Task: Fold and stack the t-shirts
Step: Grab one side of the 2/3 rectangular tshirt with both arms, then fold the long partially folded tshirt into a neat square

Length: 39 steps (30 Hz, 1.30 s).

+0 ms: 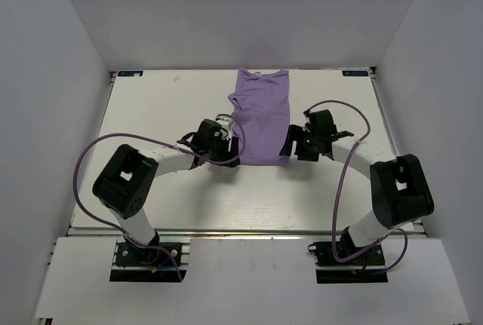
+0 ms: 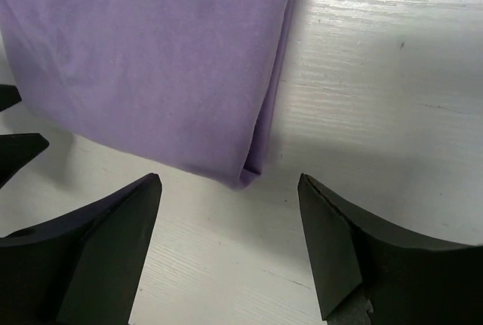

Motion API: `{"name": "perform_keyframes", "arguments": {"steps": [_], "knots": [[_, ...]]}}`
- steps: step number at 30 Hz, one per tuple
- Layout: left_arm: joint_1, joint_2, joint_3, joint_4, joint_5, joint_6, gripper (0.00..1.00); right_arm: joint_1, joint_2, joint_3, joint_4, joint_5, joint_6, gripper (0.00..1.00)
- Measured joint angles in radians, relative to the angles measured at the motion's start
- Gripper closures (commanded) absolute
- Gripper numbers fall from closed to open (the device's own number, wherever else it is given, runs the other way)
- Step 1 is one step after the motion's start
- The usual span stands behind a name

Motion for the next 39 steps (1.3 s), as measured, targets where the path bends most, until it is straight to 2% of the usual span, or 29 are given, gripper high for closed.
{"name": "perform_keyframes", "arguments": {"steps": [1, 4, 5, 6, 7, 11, 12, 14, 17, 18, 22, 23, 26, 29, 33, 39], "knots": [[0.000, 0.022, 0.000, 0.003, -0.001, 0.005, 0.28, 0.000, 0.006, 0.000, 0.006, -0.004, 0.001, 0.22], [0.001, 0.033, 0.008, 0.016, 0.008, 0.000, 0.38, 0.000, 0.029, -0.002, 0.021, -0.011, 0.004, 0.31], [0.000, 0.037, 0.007, 0.016, 0.009, 0.000, 0.40, 0.000, 0.035, -0.003, 0.028, -0.014, 0.005, 0.31], [-0.002, 0.041, 0.007, 0.023, 0.010, -0.002, 0.47, 0.000, 0.050, -0.005, 0.032, -0.018, 0.008, 0.33], [-0.002, 0.043, 0.005, 0.032, 0.011, -0.003, 0.47, 0.000, 0.061, -0.006, 0.036, -0.022, 0.009, 0.33], [-0.002, 0.053, -0.002, 0.054, 0.013, -0.004, 0.60, 0.000, 0.092, -0.014, 0.075, -0.041, 0.021, 0.39], [-0.002, 0.058, -0.002, 0.063, 0.014, -0.003, 0.67, 0.000, 0.098, -0.014, 0.086, -0.048, 0.024, 0.42], [-0.002, 0.065, -0.003, 0.074, 0.016, -0.007, 0.71, 0.000, 0.108, -0.015, 0.106, -0.063, 0.025, 0.45], [-0.002, 0.080, -0.003, 0.100, 0.026, -0.011, 0.91, 0.000, 0.125, -0.015, 0.134, -0.074, 0.024, 0.62], [-0.002, 0.086, -0.001, 0.108, 0.030, -0.013, 0.99, 0.000, 0.133, -0.016, 0.141, -0.083, 0.025, 0.75], [-0.004, 0.103, 0.016, 0.115, 0.047, -0.016, 1.00, -0.002, 0.158, -0.016, 0.163, -0.106, 0.029, 0.98], [-0.005, 0.103, 0.016, 0.115, 0.051, -0.016, 1.00, -0.002, 0.157, -0.017, 0.163, -0.110, 0.028, 1.00], [-0.007, 0.081, -0.007, 0.113, 0.059, -0.022, 1.00, -0.002, 0.140, -0.030, 0.159, -0.111, 0.026, 1.00], [-0.009, -0.004, -0.082, 0.092, 0.080, -0.037, 1.00, -0.001, 0.068, -0.070, 0.113, -0.113, 0.018, 1.00], [-0.022, -0.182, -0.163, 0.030, 0.132, -0.057, 1.00, 0.007, -0.108, -0.124, 0.007, -0.131, 0.002, 1.00], [-0.051, -0.434, -0.184, -0.072, 0.221, -0.053, 1.00, 0.009, -0.371, -0.134, -0.203, -0.161, -0.026, 0.98]]}}
